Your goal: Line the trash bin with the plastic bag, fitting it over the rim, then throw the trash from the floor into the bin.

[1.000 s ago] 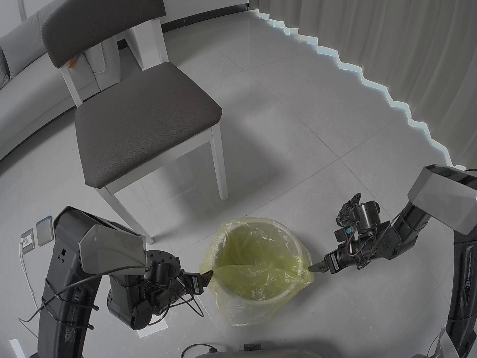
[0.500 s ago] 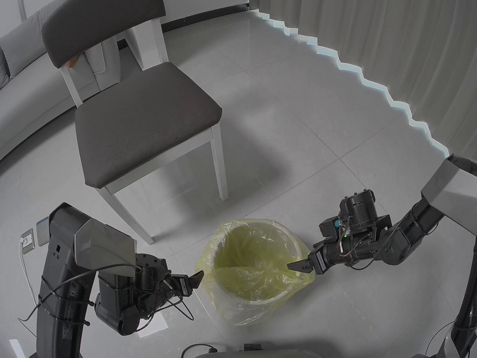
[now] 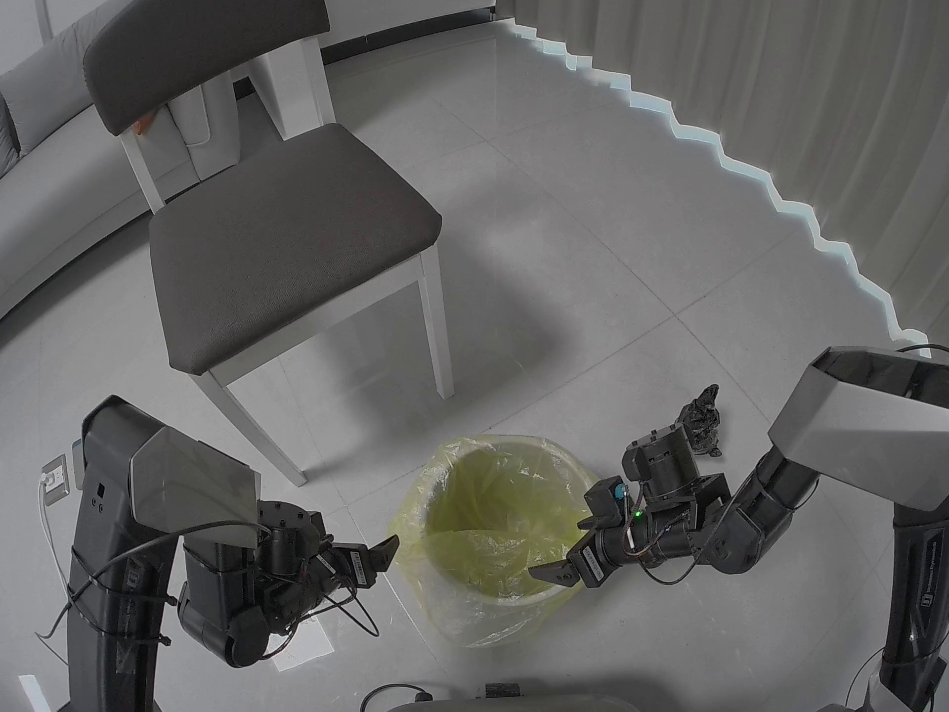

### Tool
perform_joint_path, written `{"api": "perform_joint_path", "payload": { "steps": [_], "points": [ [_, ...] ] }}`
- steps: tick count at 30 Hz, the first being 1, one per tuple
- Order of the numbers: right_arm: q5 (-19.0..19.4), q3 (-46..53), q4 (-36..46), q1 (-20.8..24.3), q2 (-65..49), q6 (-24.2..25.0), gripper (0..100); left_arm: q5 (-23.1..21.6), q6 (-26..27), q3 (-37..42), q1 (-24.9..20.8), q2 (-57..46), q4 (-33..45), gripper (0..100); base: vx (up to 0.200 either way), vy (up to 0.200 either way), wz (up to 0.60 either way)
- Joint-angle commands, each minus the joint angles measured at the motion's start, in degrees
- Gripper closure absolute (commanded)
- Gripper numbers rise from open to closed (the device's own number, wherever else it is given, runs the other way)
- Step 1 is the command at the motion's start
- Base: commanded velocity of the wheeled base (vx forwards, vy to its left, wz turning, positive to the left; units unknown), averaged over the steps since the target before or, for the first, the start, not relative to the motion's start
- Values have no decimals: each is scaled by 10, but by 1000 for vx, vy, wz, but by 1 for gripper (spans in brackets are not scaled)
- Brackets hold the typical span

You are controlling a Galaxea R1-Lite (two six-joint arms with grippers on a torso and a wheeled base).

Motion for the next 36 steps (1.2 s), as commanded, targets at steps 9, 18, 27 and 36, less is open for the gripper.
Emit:
{"api": "perform_joint_path", "payload": {
  "steps": [9, 18, 27, 36],
  "points": [
    [-1, 4, -13, 8, 31, -8, 100, 1, 0, 1, 0, -16, -10, 0, 0, 0, 0],
    [-1, 73, -61, 34, 12, -8, 100, 1, 0, 4, -4, -13, -10, 0, 0, 0, 0],
    [-3, 104, -103, 87, 37, -3, 100, 1, 1, -4, -25, -18, -10, 0, 0, 0, 0],
    [-6, 79, -100, 99, 80, -4, 100, 1, 1, -5, -44, -28, -10, 0, 0, 0, 0]
  ]
}}
